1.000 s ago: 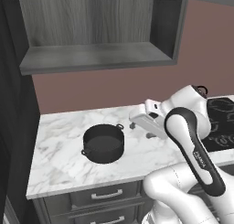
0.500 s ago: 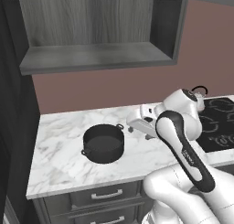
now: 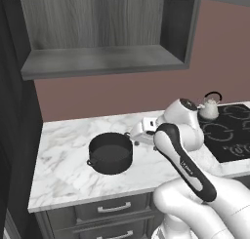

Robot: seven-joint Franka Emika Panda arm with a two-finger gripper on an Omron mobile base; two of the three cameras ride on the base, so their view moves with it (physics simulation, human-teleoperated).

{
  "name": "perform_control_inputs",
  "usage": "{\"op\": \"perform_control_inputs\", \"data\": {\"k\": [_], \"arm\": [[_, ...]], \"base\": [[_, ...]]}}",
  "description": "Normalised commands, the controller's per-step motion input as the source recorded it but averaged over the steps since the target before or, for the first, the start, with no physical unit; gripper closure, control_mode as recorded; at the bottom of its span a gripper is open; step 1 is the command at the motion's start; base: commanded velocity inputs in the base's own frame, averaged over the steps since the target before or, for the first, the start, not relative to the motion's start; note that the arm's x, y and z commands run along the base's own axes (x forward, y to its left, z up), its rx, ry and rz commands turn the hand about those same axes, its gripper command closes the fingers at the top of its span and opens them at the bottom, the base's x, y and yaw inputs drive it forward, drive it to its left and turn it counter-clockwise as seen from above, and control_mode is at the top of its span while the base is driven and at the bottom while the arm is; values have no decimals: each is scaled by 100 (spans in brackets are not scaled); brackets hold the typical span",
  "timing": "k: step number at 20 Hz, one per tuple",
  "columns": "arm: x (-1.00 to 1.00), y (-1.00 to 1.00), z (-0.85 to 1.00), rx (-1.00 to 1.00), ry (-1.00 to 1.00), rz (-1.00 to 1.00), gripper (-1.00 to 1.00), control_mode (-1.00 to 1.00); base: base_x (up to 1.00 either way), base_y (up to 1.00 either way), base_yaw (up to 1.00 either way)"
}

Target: Pick the kettle from the cabinet and place it on a stove burner. Then pick the pot from the counter and place it on another stove burner. Finally, turn both burners on.

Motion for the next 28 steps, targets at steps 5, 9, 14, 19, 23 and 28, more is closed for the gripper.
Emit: {"op": "perform_control_inputs", "data": {"k": [5,9,14,19,23,28], "arm": [[13,0,-14,-2,0,0,-100,-100],[32,0,-14,-2,2,-7,-100,-100],[28,3,-14,-2,4,-8,-100,-100],[25,6,-14,-2,7,-8,-100,-100],[20,5,-17,-3,9,-6,-100,-100],[17,6,-18,-4,7,-4,-100,-100]], "base": [[0,0,0],[0,0,0],[0,0,0],[0,0,0],[0,0,0],[0,0,0]]}}
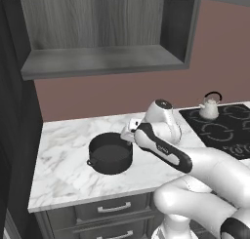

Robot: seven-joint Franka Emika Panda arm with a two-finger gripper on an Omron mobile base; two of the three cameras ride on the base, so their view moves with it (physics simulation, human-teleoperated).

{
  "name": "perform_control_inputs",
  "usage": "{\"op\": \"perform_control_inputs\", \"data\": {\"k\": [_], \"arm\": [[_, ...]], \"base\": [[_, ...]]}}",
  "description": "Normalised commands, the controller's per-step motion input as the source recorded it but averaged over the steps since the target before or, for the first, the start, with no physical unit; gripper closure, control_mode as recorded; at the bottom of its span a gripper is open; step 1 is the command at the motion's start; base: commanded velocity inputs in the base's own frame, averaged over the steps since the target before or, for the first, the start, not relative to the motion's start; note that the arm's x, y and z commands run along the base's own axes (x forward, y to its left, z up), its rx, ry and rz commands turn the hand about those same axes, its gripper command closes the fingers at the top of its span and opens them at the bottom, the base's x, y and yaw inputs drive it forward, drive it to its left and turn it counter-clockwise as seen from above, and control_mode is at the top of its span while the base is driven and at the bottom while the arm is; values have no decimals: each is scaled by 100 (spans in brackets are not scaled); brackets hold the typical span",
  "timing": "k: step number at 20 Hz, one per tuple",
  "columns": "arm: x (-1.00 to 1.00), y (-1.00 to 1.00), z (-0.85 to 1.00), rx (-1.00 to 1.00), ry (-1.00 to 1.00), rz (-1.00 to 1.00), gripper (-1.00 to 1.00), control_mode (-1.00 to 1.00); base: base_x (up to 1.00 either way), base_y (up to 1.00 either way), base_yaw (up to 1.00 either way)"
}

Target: Pick the kettle from the cabinet and place it on a stove burner. Then pick the pot from the counter and place it on another stove burner. Finally, turn both burners on.

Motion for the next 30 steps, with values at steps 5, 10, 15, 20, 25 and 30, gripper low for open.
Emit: {"op": "perform_control_inputs", "data": {"k": [5,10,15,20,25,30], "arm": [[17,10,-20,-4,5,-4,-100,-100],[16,11,-22,-3,4,-3,-100,-100],[17,11,-21,-4,4,-4,-100,-100],[15,6,-23,-5,3,-3,-100,-100],[15,5,-21,-5,5,-3,-100,-100],[2,5,-18,-1,6,-1,-100,-100]], "base": [[0,0,0],[0,0,0],[0,0,0],[0,0,0],[0,0,0],[0,0,0]]}}
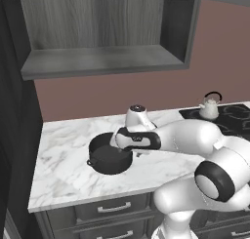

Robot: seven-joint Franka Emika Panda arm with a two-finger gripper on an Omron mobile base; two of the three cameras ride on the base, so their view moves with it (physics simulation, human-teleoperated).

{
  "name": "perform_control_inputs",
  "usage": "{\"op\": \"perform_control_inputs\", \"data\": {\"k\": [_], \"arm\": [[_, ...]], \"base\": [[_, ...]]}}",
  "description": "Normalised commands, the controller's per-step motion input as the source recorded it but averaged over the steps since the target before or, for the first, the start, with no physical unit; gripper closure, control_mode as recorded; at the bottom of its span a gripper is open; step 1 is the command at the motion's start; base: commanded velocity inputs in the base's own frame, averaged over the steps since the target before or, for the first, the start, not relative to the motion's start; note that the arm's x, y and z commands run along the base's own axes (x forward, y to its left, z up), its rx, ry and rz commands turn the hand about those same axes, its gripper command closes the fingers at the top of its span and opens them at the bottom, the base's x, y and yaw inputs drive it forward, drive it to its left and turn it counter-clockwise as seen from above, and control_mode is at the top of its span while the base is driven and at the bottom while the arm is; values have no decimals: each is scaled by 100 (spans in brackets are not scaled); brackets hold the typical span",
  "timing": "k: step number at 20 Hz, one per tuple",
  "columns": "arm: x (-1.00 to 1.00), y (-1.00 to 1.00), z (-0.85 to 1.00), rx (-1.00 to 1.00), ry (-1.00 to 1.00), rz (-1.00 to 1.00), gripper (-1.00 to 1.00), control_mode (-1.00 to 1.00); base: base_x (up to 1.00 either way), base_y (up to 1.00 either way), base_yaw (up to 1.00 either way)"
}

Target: Pick the kettle from the cabinet and place it on a stove burner. Then pick the pot from the counter and place it on another stove burner. Finally, turn both burners on.

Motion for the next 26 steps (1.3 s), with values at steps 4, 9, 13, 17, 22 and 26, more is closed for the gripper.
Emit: {"op": "perform_control_inputs", "data": {"k": [4,9,13,17,22,26], "arm": [[0,7,-25,-3,7,-1,-100,-100],[0,0,-8,0,0,0,100,-100],[0,0,0,0,0,0,100,-100],[0,0,0,0,0,0,100,-100],[-1,0,0,0,-2,0,100,-100],[-22,0,16,-2,-3,-6,100,-100]], "base": [[0,0,0],[0,0,0],[0,0,0],[0,0,0],[0,0,0],[0,0,0]]}}
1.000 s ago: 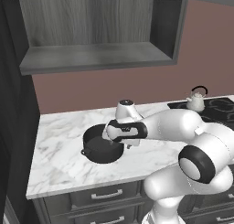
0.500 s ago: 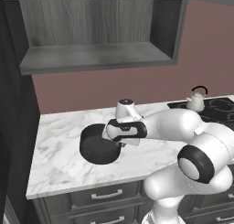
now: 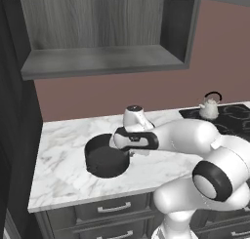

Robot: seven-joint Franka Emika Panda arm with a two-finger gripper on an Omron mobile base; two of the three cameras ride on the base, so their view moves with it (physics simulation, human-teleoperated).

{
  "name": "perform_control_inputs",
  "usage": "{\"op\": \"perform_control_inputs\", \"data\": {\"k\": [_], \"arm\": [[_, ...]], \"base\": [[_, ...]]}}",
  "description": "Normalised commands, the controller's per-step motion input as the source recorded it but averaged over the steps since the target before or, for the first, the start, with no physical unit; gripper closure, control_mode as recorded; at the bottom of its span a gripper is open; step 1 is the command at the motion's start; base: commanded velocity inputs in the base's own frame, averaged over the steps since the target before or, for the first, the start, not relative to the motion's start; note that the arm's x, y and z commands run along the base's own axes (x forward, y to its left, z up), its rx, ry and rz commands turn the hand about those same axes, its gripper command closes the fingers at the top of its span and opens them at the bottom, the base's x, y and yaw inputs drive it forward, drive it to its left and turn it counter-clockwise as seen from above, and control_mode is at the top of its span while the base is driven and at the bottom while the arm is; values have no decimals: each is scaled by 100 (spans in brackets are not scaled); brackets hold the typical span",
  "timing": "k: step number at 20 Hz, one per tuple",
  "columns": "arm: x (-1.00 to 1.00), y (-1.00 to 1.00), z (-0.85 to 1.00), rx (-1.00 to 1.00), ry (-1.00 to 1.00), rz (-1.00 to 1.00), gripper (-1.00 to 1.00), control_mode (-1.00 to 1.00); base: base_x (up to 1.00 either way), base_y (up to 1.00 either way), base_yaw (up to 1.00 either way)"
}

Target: Pick the kettle from the cabinet and place it on a stove burner. Then pick the pot from the counter and place it on another stove burner. Finally, turn both burners on.

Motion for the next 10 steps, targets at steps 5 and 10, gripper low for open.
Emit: {"op": "perform_control_inputs", "data": {"k": [5,10], "arm": [[-28,0,33,-5,0,-12,100,-100],[-25,0,34,-7,0,-11,100,-100]], "base": [[0,0,0],[0,0,0]]}}
